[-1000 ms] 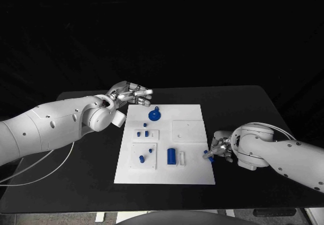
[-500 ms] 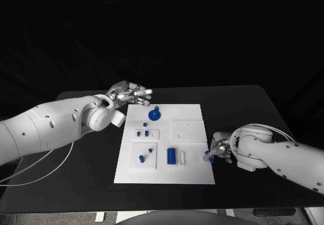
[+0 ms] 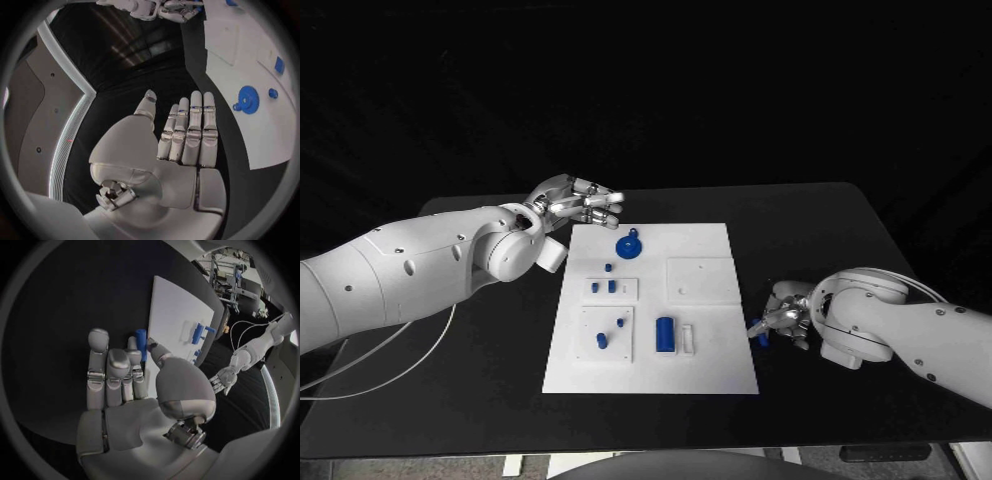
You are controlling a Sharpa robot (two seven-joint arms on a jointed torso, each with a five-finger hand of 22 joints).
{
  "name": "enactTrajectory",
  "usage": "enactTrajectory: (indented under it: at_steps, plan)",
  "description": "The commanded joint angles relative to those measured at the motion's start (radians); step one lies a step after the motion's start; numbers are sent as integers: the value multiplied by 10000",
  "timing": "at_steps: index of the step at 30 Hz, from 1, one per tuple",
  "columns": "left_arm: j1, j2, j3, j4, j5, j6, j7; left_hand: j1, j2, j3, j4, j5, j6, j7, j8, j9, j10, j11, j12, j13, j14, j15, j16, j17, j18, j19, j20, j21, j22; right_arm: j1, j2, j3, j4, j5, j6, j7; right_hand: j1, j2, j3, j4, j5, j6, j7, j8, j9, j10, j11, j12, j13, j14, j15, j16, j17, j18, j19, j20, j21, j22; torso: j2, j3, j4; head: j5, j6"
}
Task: Assemble the parts on the task board
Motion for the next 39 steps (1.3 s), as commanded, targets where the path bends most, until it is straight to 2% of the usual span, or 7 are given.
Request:
enactTrajectory:
  at_steps: [1,6,9,21,26,31,39]
  plan:
    - [3,16,3,3,-36,143,43,-19,99,-46,31,29,61,19,27,-9,-6,21,18,14,25,5,-21,-13,-41,19,-15,44,-13,-31,-147,77,-44,569,-182,-118,-126,16,896,-862,33,124,-1,40,-2428,83,-11,-31,-5,59,5,-29,-13,-146,427,22,55,12,-8,-10,-3,-30,21]
    - [3,31,3,-5,-37,145,33,-19,99,-46,31,29,61,19,27,-9,-6,21,18,14,25,5,-21,-13,-41,19,-15,44,-13,48,-289,300,55,1135,-302,-35,-78,-3,800,-842,72,180,-22,31,-2428,99,-26,-67,-26,54,-13,-42,-53,-156,436,3,92,19,5,-1,12,-21,30]
    - [3,39,3,-5,-37,147,30,-19,99,-46,31,29,61,19,27,-9,-6,21,18,14,25,5,-21,-13,-41,19,-15,44,-13,77,-312,369,154,1570,-367,-2,-69,44,544,-781,197,179,-23,33,-2476,96,-34,-76,-22,45,-21,-39,-62,-152,437,-4,108,20,9,-4,22,-5,22]
    - [3,93,2,-14,-37,185,18,-19,99,-46,31,29,61,19,27,-9,-6,21,18,14,25,5,-21,-13,-41,19,-15,44,-13,104,228,427,912,2467,-459,126,-49,111,296,-723,184,174,-31,31,-2590,87,-30,-95,-14,38,-29,-53,-91,-152,436,-14,89,4,3,-22,29,3,-13]
    - [3,127,2,-18,-37,214,12,-18,123,-61,47,24,62,17,27,-10,-16,23,16,13,21,6,-20,-14,-41,17,-15,44,-14,101,690,378,835,2542,-470,104,-64,123,220,-678,233,170,-29,30,-2622,72,-33,-105,-14,36,-32,-52,-90,-149,435,-16,92,1,9,-13,23,21,-19]
    - [3,142,2,-14,-37,242,10,-18,123,-61,47,24,62,17,27,-10,-16,23,16,13,21,6,-20,-14,-41,17,-15,44,-14,92,1205,187,604,2383,-538,52,-77,149,110,-636,323,163,-28,30,-2658,54,-39,-121,-17,31,-38,-78,-111,-148,435,-22,51,-15,16,-3,48,66,-58]
    - [3,139,1,-9,-37,262,-3,-18,123,-61,47,24,62,17,27,-10,-16,23,16,13,21,6,-20,-14,-41,17,-15,44,-14,82,1706,10,324,1867,-717,-85,-128,140,18,-583,316,165,-32,30,-2684,49,-47,-124,-13,31,-43,-83,-113,-146,439,-26,47,-23,10,-11,39,99,-51]
